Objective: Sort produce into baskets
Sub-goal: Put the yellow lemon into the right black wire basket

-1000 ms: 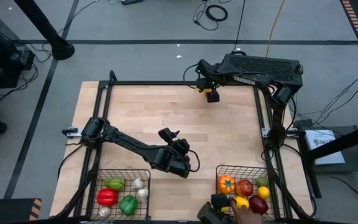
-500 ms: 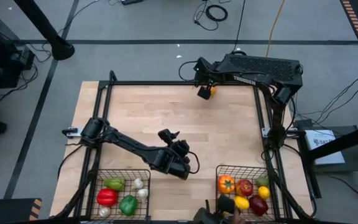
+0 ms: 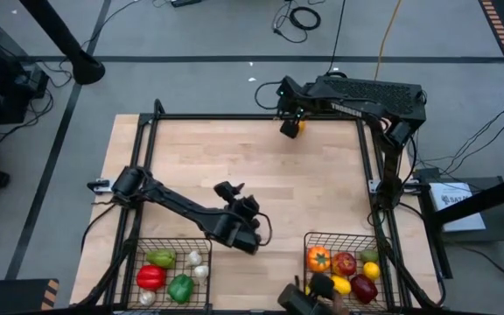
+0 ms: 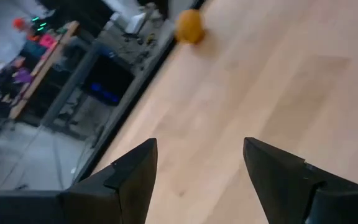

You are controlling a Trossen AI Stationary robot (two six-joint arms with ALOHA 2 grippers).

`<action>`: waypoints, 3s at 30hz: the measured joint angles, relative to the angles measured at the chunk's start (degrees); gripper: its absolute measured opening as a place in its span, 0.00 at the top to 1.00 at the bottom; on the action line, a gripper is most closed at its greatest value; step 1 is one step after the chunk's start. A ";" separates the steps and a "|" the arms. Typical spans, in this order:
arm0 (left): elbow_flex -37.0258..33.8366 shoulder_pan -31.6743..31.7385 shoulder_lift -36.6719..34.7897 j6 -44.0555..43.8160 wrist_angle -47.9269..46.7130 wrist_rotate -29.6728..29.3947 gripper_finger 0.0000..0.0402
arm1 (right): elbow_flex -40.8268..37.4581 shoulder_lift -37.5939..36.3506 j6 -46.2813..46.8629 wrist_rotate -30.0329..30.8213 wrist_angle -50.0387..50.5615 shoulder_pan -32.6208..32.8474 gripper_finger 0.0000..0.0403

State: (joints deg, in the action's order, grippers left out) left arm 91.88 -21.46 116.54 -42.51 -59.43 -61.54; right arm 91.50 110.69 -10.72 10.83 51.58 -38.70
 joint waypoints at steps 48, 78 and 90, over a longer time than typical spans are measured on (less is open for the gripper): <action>0.02 -4.04 -3.27 -25.49 -27.02 -10.31 0.39 | -0.56 1.16 58.37 31.25 13.72 21.87 0.06; -0.35 -7.18 -6.48 -30.68 -29.43 -15.32 0.39 | -24.52 1.14 85.56 39.18 -22.20 22.69 0.06; -0.35 -7.18 -6.48 -30.62 -29.35 -15.50 0.39 | -25.24 3.63 84.95 41.43 -29.08 20.39 0.06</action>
State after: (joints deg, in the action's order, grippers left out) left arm 91.53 -28.64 110.06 -73.12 -88.77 -77.04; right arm 66.26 114.32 74.24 52.25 22.50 -18.31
